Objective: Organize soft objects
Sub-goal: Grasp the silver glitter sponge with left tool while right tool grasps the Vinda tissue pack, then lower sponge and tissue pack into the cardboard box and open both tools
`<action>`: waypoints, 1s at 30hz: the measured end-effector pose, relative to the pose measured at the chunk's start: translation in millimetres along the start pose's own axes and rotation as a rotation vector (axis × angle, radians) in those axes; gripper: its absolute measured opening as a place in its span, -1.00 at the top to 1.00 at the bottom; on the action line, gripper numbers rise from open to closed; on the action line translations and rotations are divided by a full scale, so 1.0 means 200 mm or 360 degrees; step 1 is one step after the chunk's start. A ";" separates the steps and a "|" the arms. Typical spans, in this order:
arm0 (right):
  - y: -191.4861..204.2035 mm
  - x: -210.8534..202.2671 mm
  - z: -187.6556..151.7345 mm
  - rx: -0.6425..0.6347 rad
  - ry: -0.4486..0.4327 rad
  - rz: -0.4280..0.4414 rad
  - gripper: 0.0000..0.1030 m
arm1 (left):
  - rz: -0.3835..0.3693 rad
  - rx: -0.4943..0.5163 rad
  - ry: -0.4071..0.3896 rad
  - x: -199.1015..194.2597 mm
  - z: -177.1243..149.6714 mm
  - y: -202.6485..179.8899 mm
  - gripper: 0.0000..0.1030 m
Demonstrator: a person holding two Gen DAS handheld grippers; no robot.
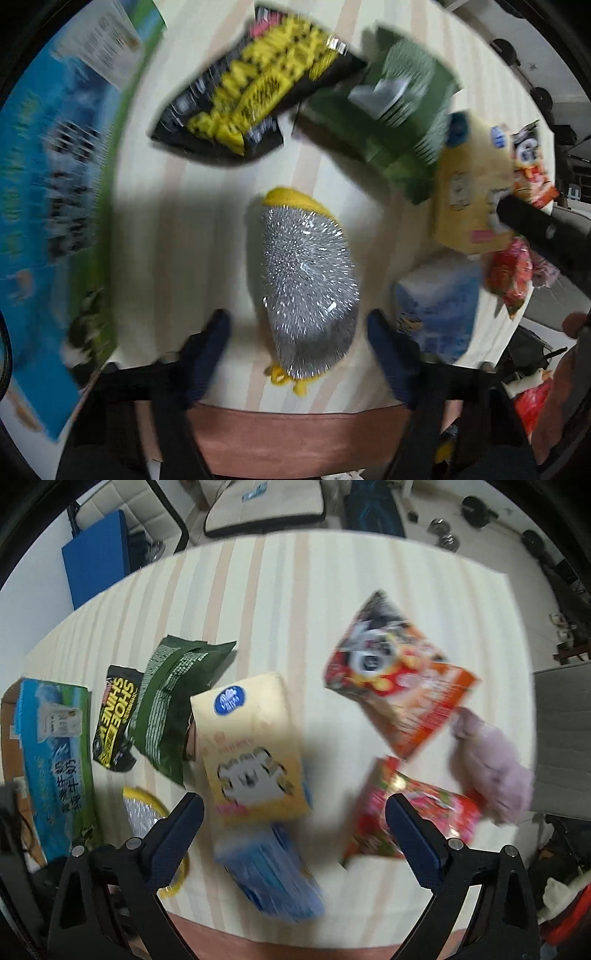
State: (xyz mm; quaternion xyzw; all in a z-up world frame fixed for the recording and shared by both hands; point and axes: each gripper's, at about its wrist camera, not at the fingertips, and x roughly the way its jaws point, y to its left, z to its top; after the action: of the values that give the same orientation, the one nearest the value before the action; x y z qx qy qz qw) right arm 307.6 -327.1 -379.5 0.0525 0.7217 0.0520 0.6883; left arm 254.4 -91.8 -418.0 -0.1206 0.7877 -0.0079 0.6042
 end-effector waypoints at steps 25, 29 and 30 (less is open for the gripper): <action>0.33 -0.53 -0.39 0.0154 -0.0211 0.0275 -0.28 | -0.0062 0.0246 -0.0558 -0.94 -0.43 0.21 0.40; 0.68 -0.67 -0.54 0.0129 -0.0324 0.0359 -0.28 | -0.0093 0.0239 -0.0554 -1.11 -0.32 0.46 0.40; 0.77 -0.69 -0.55 0.0123 -0.0342 0.0367 -0.28 | -0.0089 0.0235 -0.0547 -1.12 -0.28 0.51 0.40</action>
State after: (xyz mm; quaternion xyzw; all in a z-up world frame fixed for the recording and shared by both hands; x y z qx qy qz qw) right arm 203.9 -195.3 -215.6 0.1667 0.6345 0.0970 0.7485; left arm 236.8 45.4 -205.9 -0.0975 0.6665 -0.0618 0.7365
